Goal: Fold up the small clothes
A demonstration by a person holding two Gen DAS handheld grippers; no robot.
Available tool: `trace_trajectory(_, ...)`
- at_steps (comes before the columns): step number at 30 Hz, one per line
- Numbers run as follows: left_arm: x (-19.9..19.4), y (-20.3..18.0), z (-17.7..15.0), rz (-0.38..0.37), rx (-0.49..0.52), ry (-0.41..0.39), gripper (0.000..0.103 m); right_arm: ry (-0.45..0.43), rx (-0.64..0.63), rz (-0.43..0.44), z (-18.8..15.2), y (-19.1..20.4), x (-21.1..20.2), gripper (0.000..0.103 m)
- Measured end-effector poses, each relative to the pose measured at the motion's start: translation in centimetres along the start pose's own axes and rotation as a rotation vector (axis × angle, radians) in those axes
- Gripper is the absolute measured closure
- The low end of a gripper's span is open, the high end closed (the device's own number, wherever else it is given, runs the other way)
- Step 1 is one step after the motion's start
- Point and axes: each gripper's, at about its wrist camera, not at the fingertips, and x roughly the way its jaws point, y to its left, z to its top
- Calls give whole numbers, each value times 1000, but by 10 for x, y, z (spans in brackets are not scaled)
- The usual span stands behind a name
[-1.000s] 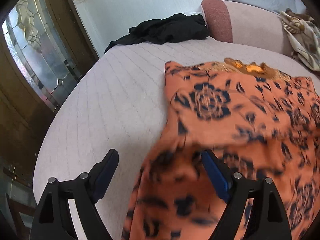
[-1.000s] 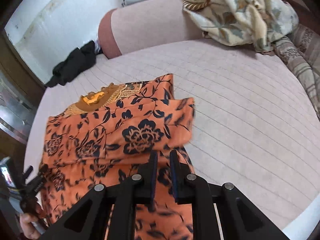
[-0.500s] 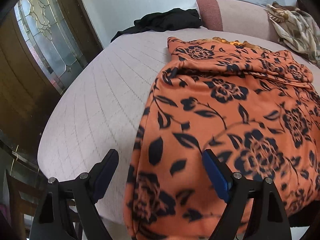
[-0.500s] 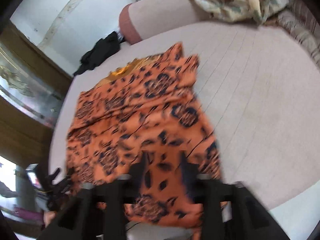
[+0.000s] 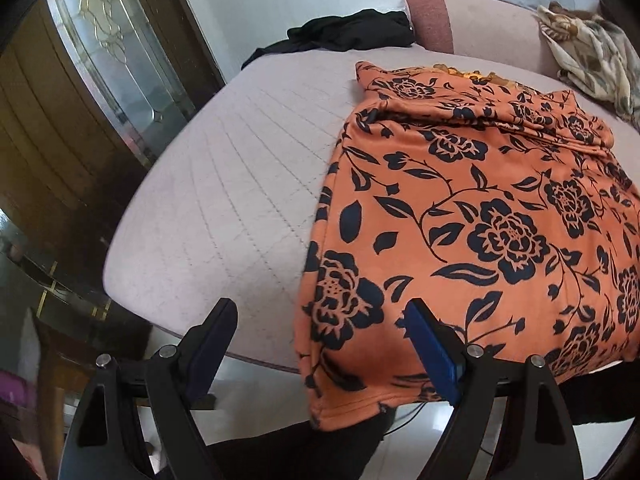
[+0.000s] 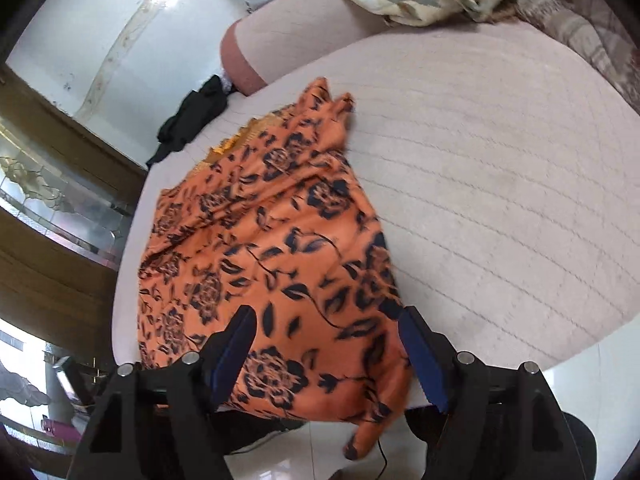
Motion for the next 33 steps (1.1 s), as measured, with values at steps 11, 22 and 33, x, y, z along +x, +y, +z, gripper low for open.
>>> trace_trajectory(11,-16,4,-6,56,1,-14,17,103,-5,10,-30,-13,16,26)
trace_trajectory(22,-11,16,-17,57,-32,4,17,192,-34,-20,-52,3,35,26)
trace_trajectory(33,12,29,-27,10,-110,91,17,280,26,-124,-65,-1,63,26)
